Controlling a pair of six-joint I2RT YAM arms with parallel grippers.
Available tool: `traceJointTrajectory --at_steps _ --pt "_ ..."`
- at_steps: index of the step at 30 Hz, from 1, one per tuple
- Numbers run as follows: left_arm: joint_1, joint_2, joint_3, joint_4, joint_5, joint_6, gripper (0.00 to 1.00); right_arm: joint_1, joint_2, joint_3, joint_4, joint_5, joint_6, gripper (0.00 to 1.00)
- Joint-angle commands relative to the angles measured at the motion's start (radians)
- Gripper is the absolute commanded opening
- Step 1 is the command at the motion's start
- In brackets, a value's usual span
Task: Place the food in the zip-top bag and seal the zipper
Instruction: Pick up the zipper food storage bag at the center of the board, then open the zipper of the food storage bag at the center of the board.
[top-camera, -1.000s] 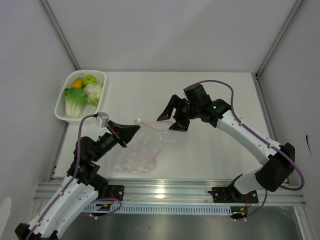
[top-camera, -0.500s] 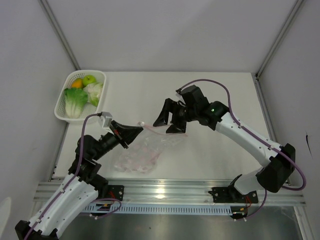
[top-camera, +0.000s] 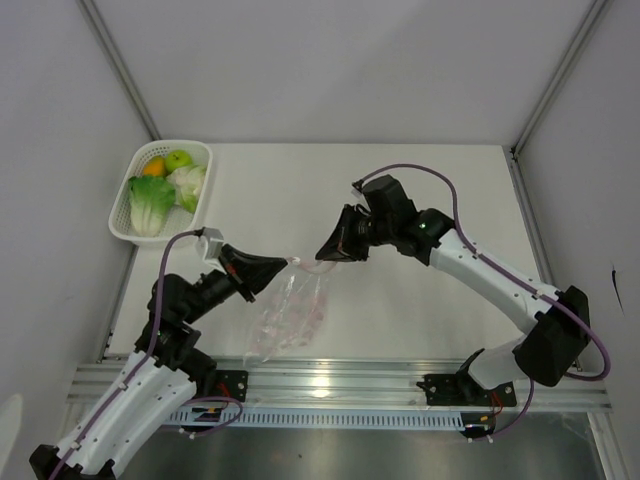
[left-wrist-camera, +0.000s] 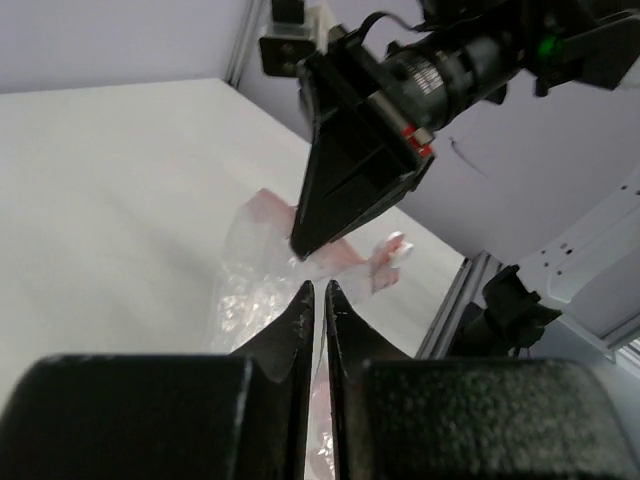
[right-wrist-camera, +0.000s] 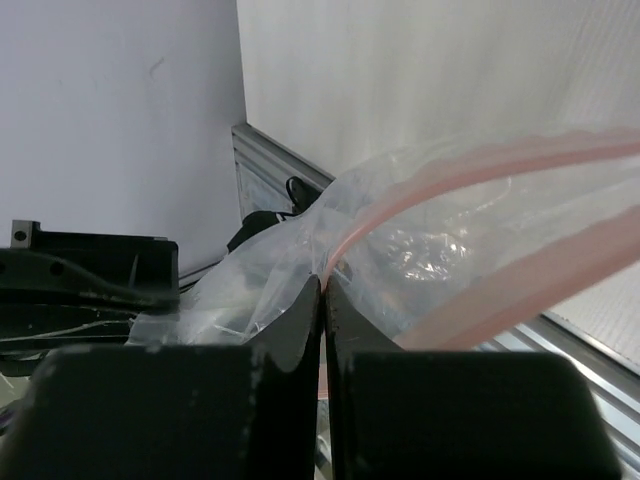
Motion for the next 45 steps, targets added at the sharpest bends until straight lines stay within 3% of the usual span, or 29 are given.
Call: traceJointTrajectory --at_steps 1,2,3,5,6,7,8,11,16,19,20,23,25,28,31,32,35,37,38,39,42,45 --pt "-0.008 -0.004 0.053 -0.081 -0.047 0.003 0.11 0.003 -0.087 -0.006 0.075 0.030 -0.016 0.00" --pt "-0.008 -0.006 0.080 -0.114 -0.066 0.001 0.21 0.003 -0.101 -0.004 0.075 0.066 -0.022 0.00" --pt "-0.008 -0.007 0.106 -0.175 -0.082 -0.002 0.44 0.001 -0.115 -0.004 0.075 0.089 -0.025 0.00" --pt "-0.008 -0.018 0.140 -0.249 -0.153 -0.017 0.63 -0.003 -0.160 -0.004 0.081 0.161 -0.030 0.00" --pt "-0.008 -0.033 0.157 -0.272 -0.174 -0.037 0.79 -0.011 -0.176 -0.007 0.082 0.188 -0.025 0.00" --pt "-0.008 -0.045 0.162 -0.292 -0.187 -0.049 0.89 -0.016 -0.209 -0.010 0.090 0.215 -0.010 0.00" --pt "-0.008 -0.055 0.159 -0.285 -0.167 -0.062 0.92 -0.020 -0.224 -0.023 0.093 0.282 0.002 0.00" --pt "-0.008 -0.082 0.142 -0.219 -0.074 -0.097 0.93 -0.031 -0.296 -0.047 0.101 0.399 0.075 0.00" --pt "-0.008 -0.093 0.128 -0.240 -0.060 -0.172 0.76 -0.043 -0.397 -0.132 0.141 0.634 0.192 0.00" --pt "-0.008 -0.072 0.113 -0.256 -0.038 -0.238 0.58 -0.040 -0.457 -0.197 0.182 0.750 0.234 0.00" --pt "-0.008 -0.062 0.090 -0.224 -0.020 -0.258 0.48 -0.042 -0.468 -0.216 0.197 0.792 0.241 0.00" --pt "-0.022 -0.024 0.013 -0.107 0.063 -0.367 0.34 -0.037 -0.480 -0.283 0.234 0.811 0.291 0.00" --pt "-0.034 -0.009 -0.025 -0.076 0.066 -0.387 0.33 -0.036 -0.438 -0.306 0.298 0.759 0.257 0.00" --pt "-0.046 -0.001 -0.035 -0.098 0.043 -0.384 0.33 -0.034 -0.321 -0.239 0.216 0.634 0.171 0.00" --pt "-0.046 0.008 -0.004 -0.131 0.040 -0.353 0.41 0.003 -0.302 -0.239 0.200 0.622 0.153 0.00" --pt "-0.048 0.020 -0.001 -0.136 0.043 -0.349 0.52 0.018 -0.310 -0.269 0.210 0.623 0.160 0.00" --pt "-0.066 0.057 0.008 -0.095 0.072 -0.404 0.66 0.049 -0.370 -0.325 0.245 0.688 0.229 0.00" --pt "-0.092 0.103 -0.016 -0.034 0.083 -0.457 0.63 0.133 -0.423 -0.409 0.329 0.773 0.274 0.00" --pt "-0.133 0.117 -0.036 0.029 0.072 -0.514 0.52 0.162 -0.463 -0.434 0.361 0.845 0.300 0.00" --pt "-0.159 0.143 -0.047 0.065 0.057 -0.537 0.47 0.185 -0.471 -0.448 0.380 0.873 0.310 0.00" --pt "-0.253 0.198 -0.067 0.143 -0.010 -0.568 0.44 0.217 -0.450 -0.420 0.415 0.877 0.279 0.00" --pt "-0.278 0.206 -0.044 0.110 -0.046 -0.545 0.44 0.216 -0.370 -0.328 0.296 0.824 0.205 0.00"
